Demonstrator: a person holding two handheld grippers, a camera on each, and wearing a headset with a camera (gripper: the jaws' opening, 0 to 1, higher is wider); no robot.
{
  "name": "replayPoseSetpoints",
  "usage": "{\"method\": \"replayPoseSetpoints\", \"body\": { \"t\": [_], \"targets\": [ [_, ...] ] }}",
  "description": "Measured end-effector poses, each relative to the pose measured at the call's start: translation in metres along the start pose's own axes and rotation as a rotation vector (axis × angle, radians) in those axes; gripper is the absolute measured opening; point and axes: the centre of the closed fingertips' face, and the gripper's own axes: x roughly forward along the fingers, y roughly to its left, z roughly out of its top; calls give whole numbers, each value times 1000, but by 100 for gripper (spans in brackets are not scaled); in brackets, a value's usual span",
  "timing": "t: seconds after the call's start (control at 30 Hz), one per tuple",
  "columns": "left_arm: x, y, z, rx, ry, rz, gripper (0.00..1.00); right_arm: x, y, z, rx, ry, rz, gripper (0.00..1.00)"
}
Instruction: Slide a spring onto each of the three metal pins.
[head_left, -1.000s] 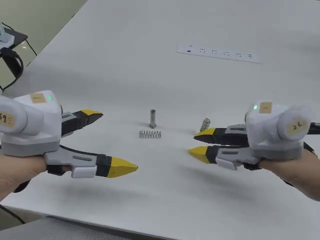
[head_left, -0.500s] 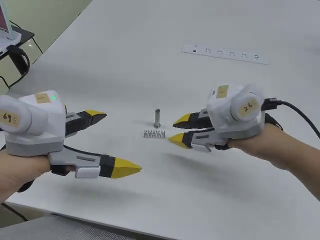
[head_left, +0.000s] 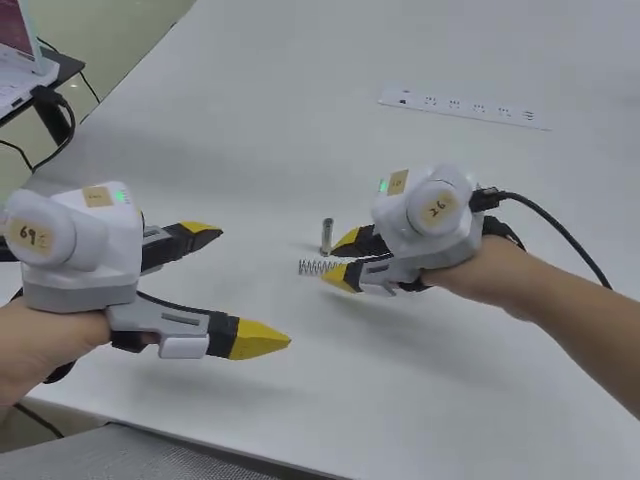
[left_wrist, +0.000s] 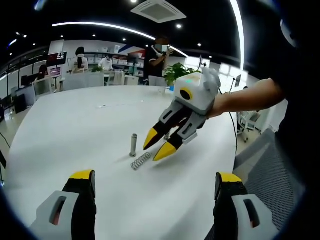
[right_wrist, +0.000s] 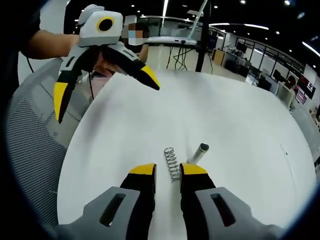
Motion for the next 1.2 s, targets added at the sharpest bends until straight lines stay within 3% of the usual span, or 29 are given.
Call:
{"method": "replayPoseSetpoints", "body": {
  "t": [0.3,0.43,0.63,0.87,1.2],
  "targets": [
    [-2,0,-3,-4,6,1,97,13,-3,-16,68,49,0,15],
    [-2,1,-4,-4,10,2,96,14,-3,-21,54,62,0,9],
    [-2,1,-5,-2,14,-2,96,12,-2,-18,35,45,10,8],
    [5,-4,0,7,14,-15,95,-4,2,-11,20,26,14,8],
    [18,-16,11,33,12,-50,95,-36,7,-16,3,26,4,8]
  ]
}}
